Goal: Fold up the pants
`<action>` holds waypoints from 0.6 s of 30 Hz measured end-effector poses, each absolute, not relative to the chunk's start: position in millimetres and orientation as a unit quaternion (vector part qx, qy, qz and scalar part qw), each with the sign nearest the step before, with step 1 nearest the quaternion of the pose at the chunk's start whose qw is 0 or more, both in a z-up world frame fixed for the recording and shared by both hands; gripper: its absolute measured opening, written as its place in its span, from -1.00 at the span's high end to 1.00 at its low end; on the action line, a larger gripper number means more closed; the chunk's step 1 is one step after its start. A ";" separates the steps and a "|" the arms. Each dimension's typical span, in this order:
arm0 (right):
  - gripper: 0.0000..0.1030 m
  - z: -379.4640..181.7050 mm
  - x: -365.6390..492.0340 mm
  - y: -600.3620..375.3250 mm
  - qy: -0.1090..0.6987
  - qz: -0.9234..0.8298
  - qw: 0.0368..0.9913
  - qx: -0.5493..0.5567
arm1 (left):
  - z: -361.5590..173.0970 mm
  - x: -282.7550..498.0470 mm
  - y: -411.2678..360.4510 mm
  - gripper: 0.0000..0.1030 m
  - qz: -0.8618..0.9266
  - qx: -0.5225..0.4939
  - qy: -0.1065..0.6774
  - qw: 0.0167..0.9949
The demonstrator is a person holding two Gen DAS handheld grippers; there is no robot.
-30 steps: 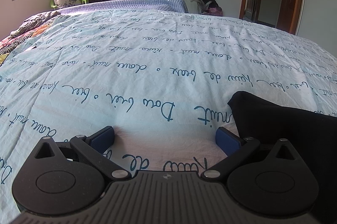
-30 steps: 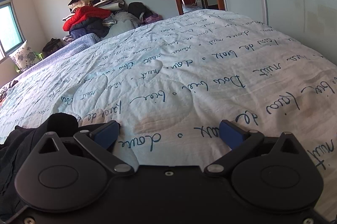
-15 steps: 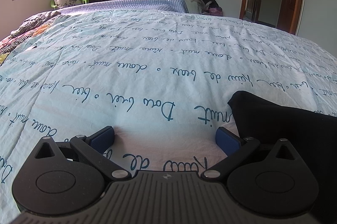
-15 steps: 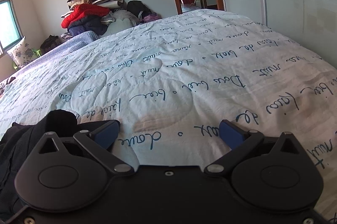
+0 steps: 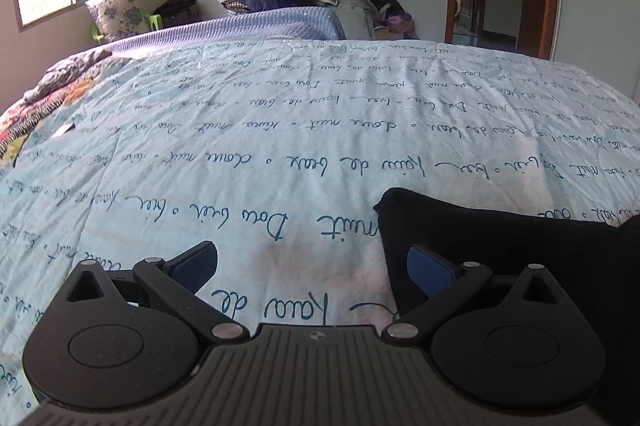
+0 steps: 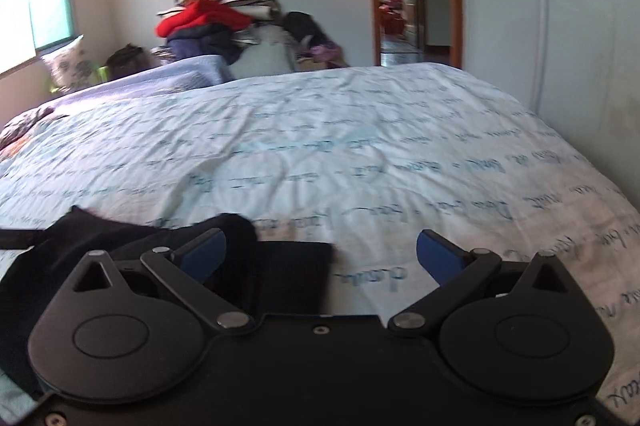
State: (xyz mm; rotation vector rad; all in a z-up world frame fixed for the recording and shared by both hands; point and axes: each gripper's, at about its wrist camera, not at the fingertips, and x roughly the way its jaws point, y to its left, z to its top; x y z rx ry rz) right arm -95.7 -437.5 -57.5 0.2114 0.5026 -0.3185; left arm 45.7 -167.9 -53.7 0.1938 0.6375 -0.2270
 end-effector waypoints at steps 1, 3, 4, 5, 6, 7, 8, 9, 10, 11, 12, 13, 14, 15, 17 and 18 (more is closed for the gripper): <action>-1.00 -57.9 -94.5 -433.8 0.249 -0.151 0.951 0.106 | -52.5 43.7 -170.4 -0.98 -0.110 0.100 0.309 0.940; -1.00 -59.0 -92.8 -429.3 0.252 -0.140 0.951 0.110 | -50.6 40.4 -173.5 -0.98 -0.111 0.099 0.310 0.939; -1.00 -59.4 -92.7 -426.7 0.253 -0.137 0.951 0.111 | -49.8 38.9 -174.5 -0.98 -0.114 0.096 0.312 0.938; -1.00 -59.7 -92.7 -424.5 0.253 -0.134 0.952 0.111 | -49.1 37.0 -175.3 -0.98 -0.116 0.095 0.313 0.938; -1.00 -60.0 -93.0 -421.4 0.254 -0.131 0.952 0.111 | -48.6 34.4 -176.8 -0.98 -0.119 0.093 0.314 0.937; -1.00 -60.1 -92.7 -418.8 0.256 -0.128 0.952 0.111 | -47.8 32.2 -178.3 -0.99 -0.125 0.092 0.316 0.936; -1.00 -60.2 -92.7 -415.6 0.258 -0.125 0.952 0.109 | -46.9 28.5 -180.7 -0.99 -0.132 0.088 0.318 0.935; -1.00 -60.5 -92.8 -411.9 0.258 -0.122 0.952 0.108 | -46.3 25.3 -183.0 -0.99 -0.140 0.085 0.320 0.933; -1.00 -61.0 -92.5 -408.4 0.260 -0.119 0.952 0.107 | -46.4 21.9 -185.8 -0.99 -0.150 0.083 0.322 0.931; -1.00 -61.9 -91.5 -405.8 0.263 -0.117 0.952 0.104 | -47.6 18.8 -189.2 -0.99 -0.159 0.084 0.323 0.929; -1.00 -63.2 -90.8 -403.5 0.265 -0.117 0.952 0.102 | -50.6 15.3 -194.6 -0.99 -0.166 0.090 0.325 0.927; -1.00 -65.4 -90.2 -401.9 0.268 -0.116 0.951 0.101 | -54.6 12.7 -199.2 -0.99 -0.171 0.096 0.328 0.924; -1.00 -68.4 -89.2 -400.9 0.273 -0.116 0.950 0.100 | -59.4 11.3 -203.1 -1.00 -0.173 0.103 0.331 0.922; -1.00 -72.8 -88.0 -400.5 0.280 -0.116 0.948 0.100 | -65.0 10.1 -206.5 -1.00 -0.173 0.109 0.336 0.919; -1.00 -84.6 -86.2 -402.5 0.302 -0.120 0.940 0.105 | -73.7 10.5 -208.2 -1.00 -0.176 0.112 0.337 0.918; -1.00 -88.1 -89.1 -405.1 0.302 -0.118 0.938 0.120 | -75.4 10.7 -206.1 -1.00 -0.178 0.105 0.336 0.919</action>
